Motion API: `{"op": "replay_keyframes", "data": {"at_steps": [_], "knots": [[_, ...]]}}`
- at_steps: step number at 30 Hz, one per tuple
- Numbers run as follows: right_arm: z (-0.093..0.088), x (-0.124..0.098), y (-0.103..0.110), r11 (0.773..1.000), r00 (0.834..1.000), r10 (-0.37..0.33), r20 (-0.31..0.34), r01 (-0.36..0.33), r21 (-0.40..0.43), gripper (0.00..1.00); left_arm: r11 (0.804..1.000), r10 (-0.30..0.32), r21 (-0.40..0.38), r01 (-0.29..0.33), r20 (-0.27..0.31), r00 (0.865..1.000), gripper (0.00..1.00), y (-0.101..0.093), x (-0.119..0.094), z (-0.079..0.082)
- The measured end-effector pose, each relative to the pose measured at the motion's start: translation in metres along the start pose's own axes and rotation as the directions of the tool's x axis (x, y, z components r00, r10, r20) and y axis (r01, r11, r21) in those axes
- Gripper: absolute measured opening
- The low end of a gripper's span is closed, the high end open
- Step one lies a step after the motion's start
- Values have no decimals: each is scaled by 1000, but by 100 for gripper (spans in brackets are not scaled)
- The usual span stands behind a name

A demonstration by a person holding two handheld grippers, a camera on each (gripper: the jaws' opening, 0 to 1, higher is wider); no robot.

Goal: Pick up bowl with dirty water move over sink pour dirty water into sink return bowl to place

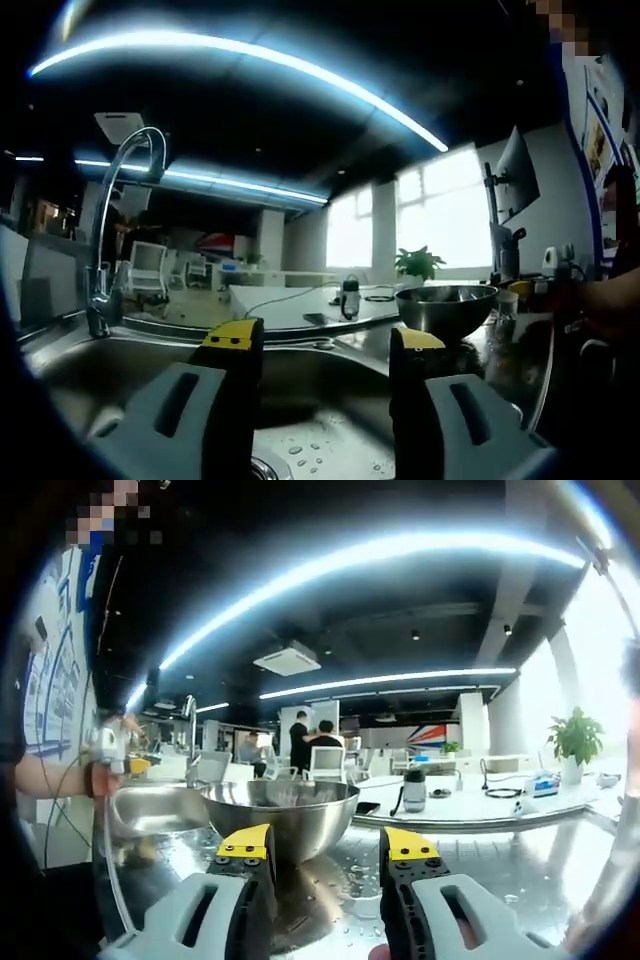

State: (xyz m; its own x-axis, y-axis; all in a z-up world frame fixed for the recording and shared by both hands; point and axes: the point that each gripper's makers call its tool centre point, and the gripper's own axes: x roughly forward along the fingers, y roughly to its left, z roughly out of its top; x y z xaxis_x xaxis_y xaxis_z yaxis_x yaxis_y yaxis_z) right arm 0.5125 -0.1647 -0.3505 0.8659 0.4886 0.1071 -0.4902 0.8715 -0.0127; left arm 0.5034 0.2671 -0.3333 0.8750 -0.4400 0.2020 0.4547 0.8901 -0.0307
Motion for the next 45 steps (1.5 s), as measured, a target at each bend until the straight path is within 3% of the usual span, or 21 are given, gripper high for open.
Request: {"op": "replay_keyframes", "data": {"at_steps": [8, 20, 41, 45], "knots": [[-5, 2, 2, 1000, 1000, 4, -26, -5, -11, 35, 1000, -10, -12, 10, 23, 1000, 48, 0, -2, 4], [-11, 3, 8, 999, 998, 30, -60, -32, -32, 35, 999, -42, -4, 42, 8, 999, 48, -6, -1, 0], [-10, 2, 6, 999, 998, 25, -54, -28, -44, 35, 998, -59, 14, 59, 10, 998, 48, -7, 2, 0], [-15, 3, 4, 999, 996, 26, -80, -28, -32, 35, 997, -67, 23, 67, 11, 998, 48, -9, 1, 0]]}}
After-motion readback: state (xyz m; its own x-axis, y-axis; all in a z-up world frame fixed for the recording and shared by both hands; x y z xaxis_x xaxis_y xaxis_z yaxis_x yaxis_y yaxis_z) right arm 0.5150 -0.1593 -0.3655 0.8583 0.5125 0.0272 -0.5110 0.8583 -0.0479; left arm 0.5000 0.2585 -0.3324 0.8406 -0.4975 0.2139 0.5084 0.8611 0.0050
